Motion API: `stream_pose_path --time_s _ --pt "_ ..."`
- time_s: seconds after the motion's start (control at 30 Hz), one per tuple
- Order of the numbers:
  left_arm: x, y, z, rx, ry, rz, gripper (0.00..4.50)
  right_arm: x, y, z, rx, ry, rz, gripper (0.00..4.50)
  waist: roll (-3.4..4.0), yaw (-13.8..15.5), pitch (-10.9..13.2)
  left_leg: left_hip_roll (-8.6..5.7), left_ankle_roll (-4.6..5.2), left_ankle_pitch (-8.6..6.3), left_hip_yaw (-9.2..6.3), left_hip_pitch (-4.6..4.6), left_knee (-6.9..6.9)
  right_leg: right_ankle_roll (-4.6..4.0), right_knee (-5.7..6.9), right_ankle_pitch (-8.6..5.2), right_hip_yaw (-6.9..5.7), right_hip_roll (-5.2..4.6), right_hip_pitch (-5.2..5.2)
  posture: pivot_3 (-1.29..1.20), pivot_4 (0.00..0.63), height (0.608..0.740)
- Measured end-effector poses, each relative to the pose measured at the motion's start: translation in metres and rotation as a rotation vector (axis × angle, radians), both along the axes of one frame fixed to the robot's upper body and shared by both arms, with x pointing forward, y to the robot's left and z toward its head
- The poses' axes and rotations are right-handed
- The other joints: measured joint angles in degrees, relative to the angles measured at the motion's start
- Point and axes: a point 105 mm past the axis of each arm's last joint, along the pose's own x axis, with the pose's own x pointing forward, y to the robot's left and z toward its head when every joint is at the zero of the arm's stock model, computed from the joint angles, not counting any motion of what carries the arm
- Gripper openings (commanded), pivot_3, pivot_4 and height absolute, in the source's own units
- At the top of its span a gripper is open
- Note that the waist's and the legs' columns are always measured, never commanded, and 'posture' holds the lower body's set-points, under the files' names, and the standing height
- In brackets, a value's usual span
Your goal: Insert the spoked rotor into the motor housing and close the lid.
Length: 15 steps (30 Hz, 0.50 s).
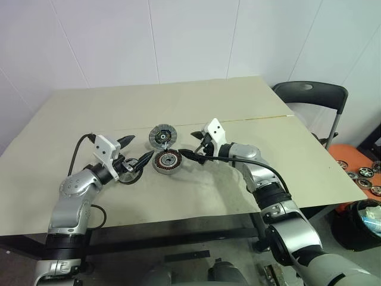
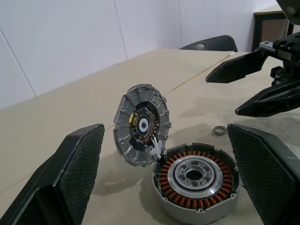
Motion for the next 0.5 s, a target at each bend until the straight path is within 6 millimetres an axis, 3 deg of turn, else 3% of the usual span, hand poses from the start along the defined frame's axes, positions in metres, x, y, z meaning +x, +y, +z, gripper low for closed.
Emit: stream_pose_path --time_s 0.17,0.5 --pt "-0.001 -0.002 0.004 0.002 -0.013 -0.004 4.47 0.007 -0.004 -0.01 -0.037 0.04 -0.058 4.5 0.0 0.01 0.0 0.0 0.0 0.0 0.0 0.01 0.01 0.0 0.01 0.0 0.0 0.0 0.01 0.0 0.0 0.74" --pt "-0.002 -0.003 0.006 0.004 -0.019 -0.003 4.47 0.017 -0.022 -0.059 -0.21 0.187 -0.257 4.5 0.0 -0.1 0.0 0.0 0.0 0.0 0.02 0.0 -0.01 -0.01 0.03 0.0 0.02 0.02 -0.03 0.0 0.0 0.74"
